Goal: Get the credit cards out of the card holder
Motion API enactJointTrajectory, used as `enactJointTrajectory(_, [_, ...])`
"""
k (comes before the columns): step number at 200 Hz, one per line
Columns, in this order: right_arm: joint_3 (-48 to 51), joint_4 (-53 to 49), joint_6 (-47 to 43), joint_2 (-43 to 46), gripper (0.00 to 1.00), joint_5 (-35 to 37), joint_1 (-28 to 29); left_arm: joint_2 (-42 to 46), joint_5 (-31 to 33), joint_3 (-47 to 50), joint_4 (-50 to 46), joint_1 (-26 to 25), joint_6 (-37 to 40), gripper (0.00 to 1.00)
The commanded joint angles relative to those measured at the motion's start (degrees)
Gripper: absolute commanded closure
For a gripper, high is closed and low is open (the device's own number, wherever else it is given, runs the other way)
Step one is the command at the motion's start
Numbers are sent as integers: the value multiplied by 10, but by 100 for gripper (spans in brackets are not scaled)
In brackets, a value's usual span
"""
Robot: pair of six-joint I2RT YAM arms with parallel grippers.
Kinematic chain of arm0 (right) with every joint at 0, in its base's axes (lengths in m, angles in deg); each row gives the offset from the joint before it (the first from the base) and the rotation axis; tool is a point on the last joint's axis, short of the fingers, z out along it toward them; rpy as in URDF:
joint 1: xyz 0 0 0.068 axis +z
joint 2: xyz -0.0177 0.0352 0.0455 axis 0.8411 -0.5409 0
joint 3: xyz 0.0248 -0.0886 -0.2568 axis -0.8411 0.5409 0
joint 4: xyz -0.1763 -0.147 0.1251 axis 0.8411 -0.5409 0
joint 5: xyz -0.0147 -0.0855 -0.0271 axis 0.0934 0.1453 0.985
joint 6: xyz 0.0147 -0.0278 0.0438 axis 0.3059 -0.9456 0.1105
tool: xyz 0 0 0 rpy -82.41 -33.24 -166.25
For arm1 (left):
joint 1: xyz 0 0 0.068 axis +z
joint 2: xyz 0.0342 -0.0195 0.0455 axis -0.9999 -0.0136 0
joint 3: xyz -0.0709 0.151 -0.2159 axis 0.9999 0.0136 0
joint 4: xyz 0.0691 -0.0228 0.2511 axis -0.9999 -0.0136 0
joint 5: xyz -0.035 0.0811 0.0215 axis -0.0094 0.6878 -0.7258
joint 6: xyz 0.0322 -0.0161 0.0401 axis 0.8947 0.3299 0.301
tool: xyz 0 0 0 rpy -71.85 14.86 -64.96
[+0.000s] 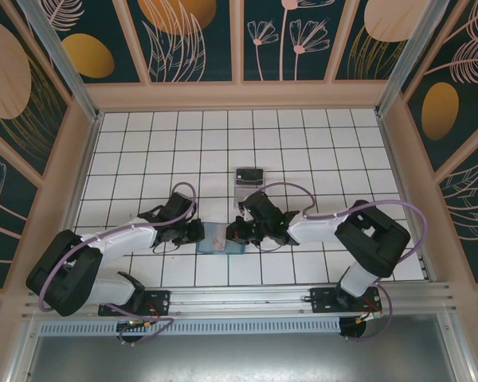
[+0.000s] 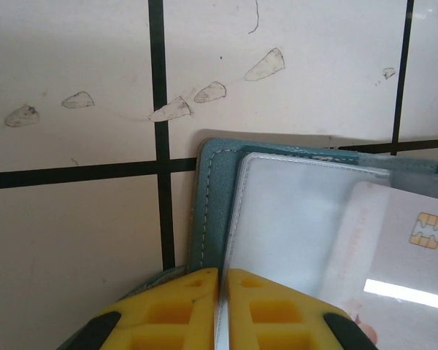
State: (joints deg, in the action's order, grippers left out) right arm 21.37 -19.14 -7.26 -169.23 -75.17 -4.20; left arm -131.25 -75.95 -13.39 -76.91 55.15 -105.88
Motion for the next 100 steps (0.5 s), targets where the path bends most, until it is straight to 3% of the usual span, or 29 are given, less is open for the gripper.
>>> enactJointTrajectory(1, [-9,-60,-38,28,100,19,-6,-2,17,-1,-47,2,6,87])
enactJointTrajectory(100, [-117,-306,-223,71,100,72,-24,16,11,-22,-60,2,4,87])
